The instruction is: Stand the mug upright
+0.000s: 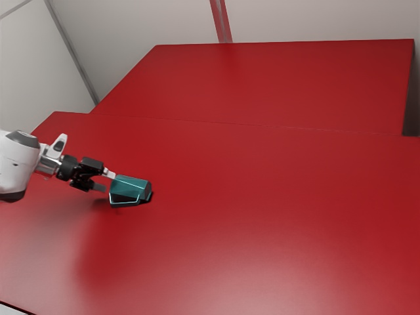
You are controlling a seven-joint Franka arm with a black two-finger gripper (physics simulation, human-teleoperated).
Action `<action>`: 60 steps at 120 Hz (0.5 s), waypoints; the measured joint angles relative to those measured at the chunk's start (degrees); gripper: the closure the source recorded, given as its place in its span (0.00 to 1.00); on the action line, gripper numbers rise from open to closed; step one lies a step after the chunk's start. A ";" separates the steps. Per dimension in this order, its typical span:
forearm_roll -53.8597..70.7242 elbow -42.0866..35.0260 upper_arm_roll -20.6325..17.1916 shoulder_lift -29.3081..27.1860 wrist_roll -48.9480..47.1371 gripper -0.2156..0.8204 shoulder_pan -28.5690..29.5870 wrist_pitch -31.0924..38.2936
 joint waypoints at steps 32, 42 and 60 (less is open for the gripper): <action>-1.16 -0.23 -0.08 0.10 2.77 0.22 -1.19 -0.04; -1.25 -0.90 -0.08 0.05 3.42 0.22 -1.45 -0.03; -1.31 -1.53 -0.08 0.02 4.38 0.22 -1.84 0.00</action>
